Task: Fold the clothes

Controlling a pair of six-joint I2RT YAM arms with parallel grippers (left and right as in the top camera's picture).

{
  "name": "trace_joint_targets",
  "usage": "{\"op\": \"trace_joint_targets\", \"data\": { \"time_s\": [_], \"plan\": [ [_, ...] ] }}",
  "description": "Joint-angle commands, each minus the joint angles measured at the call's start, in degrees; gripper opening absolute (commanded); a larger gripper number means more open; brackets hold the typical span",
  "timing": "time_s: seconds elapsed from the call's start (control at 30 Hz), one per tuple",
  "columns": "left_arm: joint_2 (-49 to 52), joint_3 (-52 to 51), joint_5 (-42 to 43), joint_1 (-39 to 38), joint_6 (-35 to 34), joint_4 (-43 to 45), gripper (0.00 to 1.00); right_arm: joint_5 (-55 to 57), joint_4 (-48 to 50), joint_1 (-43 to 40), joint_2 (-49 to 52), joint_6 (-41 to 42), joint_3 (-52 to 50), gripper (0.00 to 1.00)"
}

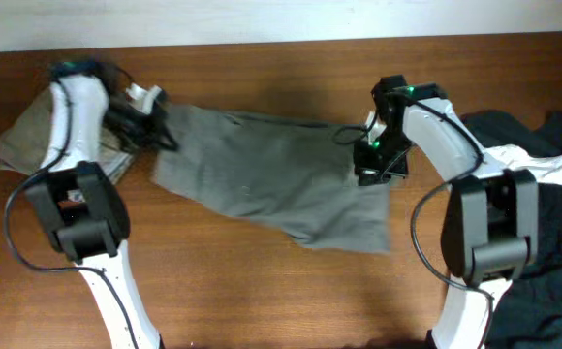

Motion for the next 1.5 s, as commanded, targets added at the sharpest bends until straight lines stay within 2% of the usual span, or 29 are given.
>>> {"op": "trace_joint_targets", "data": {
  "time_s": [0.0, 0.07, 0.2, 0.33, 0.4, 0.53, 0.67, 0.7, 0.73, 0.83, 0.87, 0.9, 1.0, 1.03, 1.07, 1.1, 1.17, 1.2, 1.23, 1.33, 1.37, 1.4, 1.43, 1.47],
  "plan": [
    [-1.2, 22.3, -8.1, 1.1, 0.1, -7.1, 0.01, 0.5, 0.2, -0.1, -4.2, -0.5, 1.3, 0.04],
    [-1.8, 27.3, -8.0, -1.4, -2.0, -7.1, 0.01, 0.5, 0.0, -0.1, -4.3, -0.5, 1.3, 0.04],
    [-1.8, 27.1, -8.8, -11.9, -3.2, -6.1, 0.00, 1.2, 0.6, -0.1, -4.1, -0.5, 1.3, 0.05],
    [-1.7, 27.1, -16.2, -19.9, -7.6, -3.8, 0.01, 3.6, 3.9, -0.1, -1.9, -0.4, 0.5, 0.06],
    [-1.7, 26.8, -17.3, -23.0, -8.5, -2.6, 0.00, 3.5, 4.6, 0.0, -0.1, 0.6, 0.2, 0.05],
    [-0.9, 21.8, -17.2, -28.3, -11.1, 1.4, 0.01, 3.7, 4.9, 0.0, 0.9, 1.1, 0.2, 0.05],
    [-0.7, 11.2, -15.1, -32.6, -16.6, 9.7, 0.02, 3.8, 5.0, -0.1, 0.9, 1.1, 0.2, 0.05],
    [-0.7, 9.0, -11.7, -33.8, -16.6, 11.3, 0.10, 3.8, 5.0, -0.1, 0.9, 1.1, 0.2, 0.05],
    [-0.7, 7.5, -10.1, -35.1, -16.6, 12.0, 0.28, 3.8, 5.0, -0.1, 0.9, 1.1, 0.2, 0.06],
    [-1.2, 9.5, -13.0, -35.8, -13.4, 10.1, 0.65, 3.8, 5.0, -0.1, 0.9, 1.0, 0.2, 0.05],
    [-1.4, 12.8, -14.2, -34.8, -12.9, 7.8, 0.74, 3.8, 5.0, -0.1, 0.9, 1.0, 0.2, 0.05],
    [-1.6, 17.1, -15.7, -33.6, -12.8, 4.8, 0.81, 3.8, 5.0, -0.1, 0.9, 1.0, 0.2, 0.06],
    [-1.7, 28.0, -24.4, -30.0, -10.5, -3.8, 0.92, 3.4, 5.4, -0.1, 0.9, 0.7, 0.2, 0.06],
    [-1.7, 29.3, -26.7, -28.3, -10.5, -5.3, 0.92, -3.3, 7.3, -0.1, 0.9, -5.1, 0.2, 0.06],
    [-1.7, 29.4, -26.6, -26.7, -10.5, -5.9, 0.89, -13.4, 9.0, 0.0, 0.9, -11.7, 0.2, 0.13],
    [-1.6, 28.7, -26.7, -24.5, -10.4, -6.6, 0.83, -26.3, 11.0, 0.2, 0.9, -17.0, 0.2, 0.24],
    [-1.6, 25.9, -25.6, -21.0, -9.6, -7.1, 0.86, -30.6, 13.3, 1.8, 0.9, -17.0, 0.2, 0.47],
    [-1.6, 23.9, -22.3, -19.3, -8.1, -7.1, 0.87, -28.7, 14.6, 3.7, 1.0, -16.1, 0.2, 0.64],
    [-1.6, 20.9, -19.5, -18.2, -6.7, -7.1, 0.87, -24.7, 16.2, 5.9, 1.3, -14.0, 0.2, 0.67],
    [-1.6, 14.7, -19.6, -17.5, -6.1, -5.6, 0.87, -17.7, 18.3, 10.1, 2.9, -10.1, 0.2, 0.72],
    [-1.6, 11.3, -19.5, -17.5, -5.1, -4.0, 0.87, -17.4, 18.7, 12.3, 4.6, -9.2, 0.2, 0.71],
    [-1.6, 7.9, -19.3, -17.5, -5.1, -2.6, 0.87, -17.7, 19.1, 13.5, 5.4, -9.0, 0.2, 0.61],
    [-1.6, 4.5, -19.3, -17.5, -5.1, -0.6, 0.87, -17.6, 19.1, 14.5, 5.8, -9.1, 0.2, 0.36],
    [-1.6, 2.2, -19.0, -17.5, -5.1, 0.8, 0.91, -16.9, 18.8, 15.2, 5.9, -9.0, 0.2, 0.11]
  ]
}}
